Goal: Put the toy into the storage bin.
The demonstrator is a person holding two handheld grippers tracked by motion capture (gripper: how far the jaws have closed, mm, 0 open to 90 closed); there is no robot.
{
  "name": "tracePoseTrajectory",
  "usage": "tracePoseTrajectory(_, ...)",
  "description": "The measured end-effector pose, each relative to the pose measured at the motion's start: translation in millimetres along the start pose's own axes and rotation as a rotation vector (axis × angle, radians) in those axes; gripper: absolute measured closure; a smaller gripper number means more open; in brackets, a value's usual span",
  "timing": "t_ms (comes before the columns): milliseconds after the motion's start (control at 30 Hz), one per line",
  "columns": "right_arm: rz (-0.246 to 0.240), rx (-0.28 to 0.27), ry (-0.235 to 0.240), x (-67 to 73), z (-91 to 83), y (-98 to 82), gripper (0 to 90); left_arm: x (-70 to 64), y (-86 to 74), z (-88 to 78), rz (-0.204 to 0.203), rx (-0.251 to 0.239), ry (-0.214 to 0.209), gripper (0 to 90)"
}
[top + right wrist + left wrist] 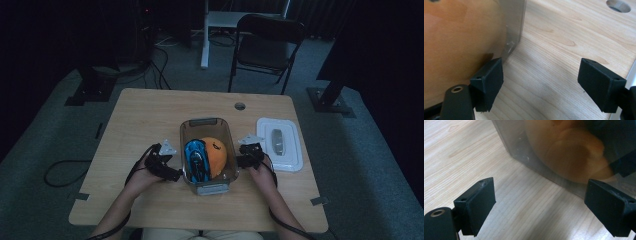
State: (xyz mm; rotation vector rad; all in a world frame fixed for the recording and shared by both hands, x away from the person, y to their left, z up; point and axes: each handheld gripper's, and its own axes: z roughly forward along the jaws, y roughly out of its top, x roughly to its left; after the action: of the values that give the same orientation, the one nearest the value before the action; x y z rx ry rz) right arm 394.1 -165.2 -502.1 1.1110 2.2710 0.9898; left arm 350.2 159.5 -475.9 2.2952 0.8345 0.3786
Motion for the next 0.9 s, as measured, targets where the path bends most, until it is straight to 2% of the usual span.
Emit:
tracePoseTrajectory(100,0.016,0.006,-0.045,-4.4,-4.0,-0.7,15.6,-3.8,1.7,0.2,0.001,-0.011,-0.039,10.5)
tracePoseTrajectory(133,0.018,-0.002,-0.043,-6.5,-7.5,-1.1,14.3,-5.9,2.7,0.4,0.006,-0.013,-0.045,10.5)
tracePoseTrajectory(233,0.033,-0.034,-0.047,-11.8,-23.6,-1.9,13.0,-11.1,5.6,1.7,0.029,-0.007,-0.053,10.4)
tracePoseTrajectory(300,0.032,-0.044,-0.076,-15.9,-34.8,-2.9,12.4,-13.1,6.5,2.7,0.029,-0.013,-0.056,10.4)
tracePoseTrajectory(467,0.097,-0.088,-0.12,-36.0,-60.5,-10.6,12.2,-18.4,9.3,4.7,0.039,-0.004,-0.074,10.4)
tracePoseTrajectory(667,0.179,-0.08,-0.178,-57.5,-76.5,-21.8,12.1,-28.1,14.2,11.2,0.06,0.004,-0.094,10.3)
tracePoseTrajectory(733,0.198,-0.055,-0.238,-60.2,-78.6,-23.4,11.1,-29.9,14.8,13.0,0.061,0.004,-0.098,10.3)
tracePoseTrajectory(767,0.198,-0.055,-0.238,-60.2,-78.6,-23.4,11.1,-29.9,14.8,13.0,0.061,0.004,-0.098,10.3)
tracePoseTrajectory(800,0.219,-0.053,-0.207,-66.8,-81.9,-26.4,10.8,-30.9,14.1,14.1,0.063,0.008,-0.094,10.3)
tracePoseTrajectory(833,0.238,-0.051,-0.217,-68.9,-82.2,-26.8,10.8,-31.0,13.6,14.1,0.062,0.007,-0.092,10.3)
tracePoseTrajectory(900,0.261,-0.041,-0.268,-73.3,-82.4,-27.6,10.8,-30.9,11.6,14.5,0.047,-0.004,-0.092,10.3)
